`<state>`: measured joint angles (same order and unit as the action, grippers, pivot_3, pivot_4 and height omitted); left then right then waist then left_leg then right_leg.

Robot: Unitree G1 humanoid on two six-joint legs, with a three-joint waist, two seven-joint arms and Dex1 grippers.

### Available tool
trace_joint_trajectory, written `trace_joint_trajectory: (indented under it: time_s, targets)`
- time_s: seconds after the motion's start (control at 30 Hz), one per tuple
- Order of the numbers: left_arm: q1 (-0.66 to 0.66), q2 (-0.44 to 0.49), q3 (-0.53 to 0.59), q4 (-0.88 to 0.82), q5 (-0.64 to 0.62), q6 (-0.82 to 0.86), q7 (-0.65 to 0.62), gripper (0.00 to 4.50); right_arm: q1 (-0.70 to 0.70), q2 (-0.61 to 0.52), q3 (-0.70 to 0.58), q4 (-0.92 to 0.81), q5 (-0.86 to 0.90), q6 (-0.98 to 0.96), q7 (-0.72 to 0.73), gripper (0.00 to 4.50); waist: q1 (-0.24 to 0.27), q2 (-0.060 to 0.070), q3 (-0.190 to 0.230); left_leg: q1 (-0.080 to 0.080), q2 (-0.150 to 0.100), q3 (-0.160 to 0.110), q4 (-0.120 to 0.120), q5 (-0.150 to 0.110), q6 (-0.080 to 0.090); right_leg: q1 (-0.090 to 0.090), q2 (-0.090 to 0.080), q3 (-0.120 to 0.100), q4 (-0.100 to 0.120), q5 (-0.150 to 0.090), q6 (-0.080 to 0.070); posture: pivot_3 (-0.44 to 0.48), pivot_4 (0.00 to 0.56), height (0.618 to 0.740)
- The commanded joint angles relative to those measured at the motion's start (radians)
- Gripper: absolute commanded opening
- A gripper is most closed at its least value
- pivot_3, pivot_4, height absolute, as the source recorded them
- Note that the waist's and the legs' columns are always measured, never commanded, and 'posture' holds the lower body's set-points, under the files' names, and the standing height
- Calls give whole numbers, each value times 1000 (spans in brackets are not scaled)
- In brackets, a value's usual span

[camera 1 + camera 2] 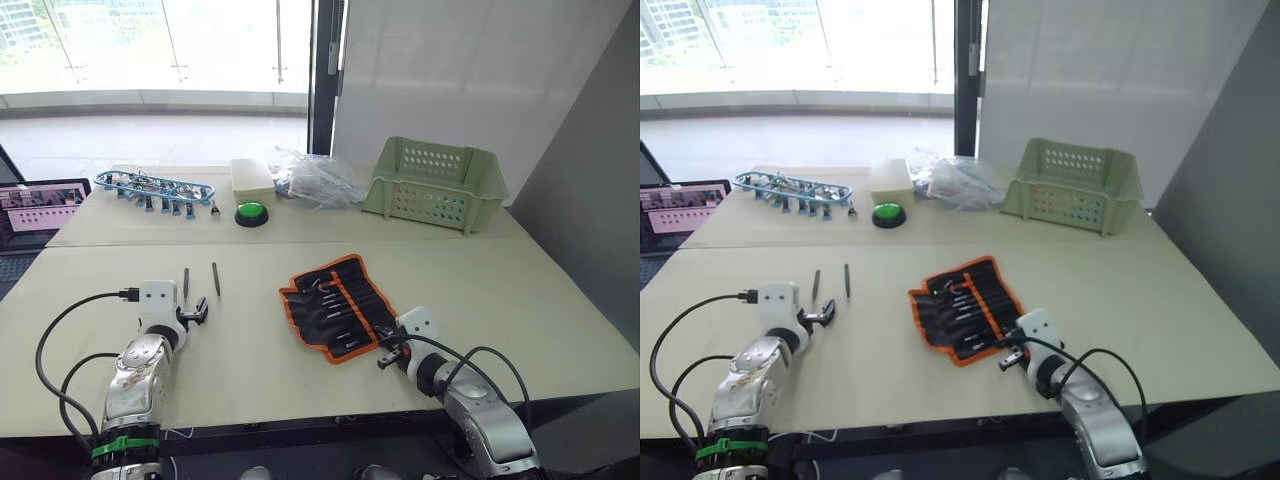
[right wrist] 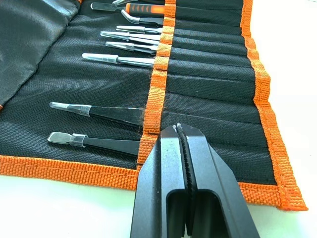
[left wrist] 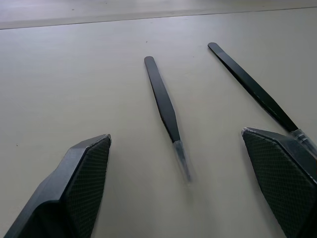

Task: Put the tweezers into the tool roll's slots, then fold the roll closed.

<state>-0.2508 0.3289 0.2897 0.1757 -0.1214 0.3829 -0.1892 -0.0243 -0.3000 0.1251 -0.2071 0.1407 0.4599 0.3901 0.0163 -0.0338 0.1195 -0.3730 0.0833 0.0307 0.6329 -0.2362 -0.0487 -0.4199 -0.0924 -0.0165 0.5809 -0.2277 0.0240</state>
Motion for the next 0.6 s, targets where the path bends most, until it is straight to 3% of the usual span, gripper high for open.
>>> trace_joint_trajectory:
  time_s: [0.03, 0.37, 0.6]
  targets:
    - [4, -18, -46, 68, 16, 11, 1, 3380, 41, 0, 26, 92, -23, 84, -13, 0, 0, 1, -1, 0, 0, 0, 0, 0, 0, 0, 0, 0, 0, 0, 0, 0, 150, 721]
    - [8, -27, -34, 63, -1, 13, 29, 109, 50, -3, 23, 84, -23, 84, -15, 0, -4, 5, -3, 3, -1, 0, 0, 0, 0, 0, 0, 0, 2, 0, 1, 0, 150, 721]
    - [5, -11, -10, 49, 5, -27, 63, 50, 53, -5, 24, 78, -22, 87, -12, 0, -4, 4, -3, 4, -2, 0, 0, 0, 0, -1, -1, 1, 7, 0, 1, 0, 150, 721]
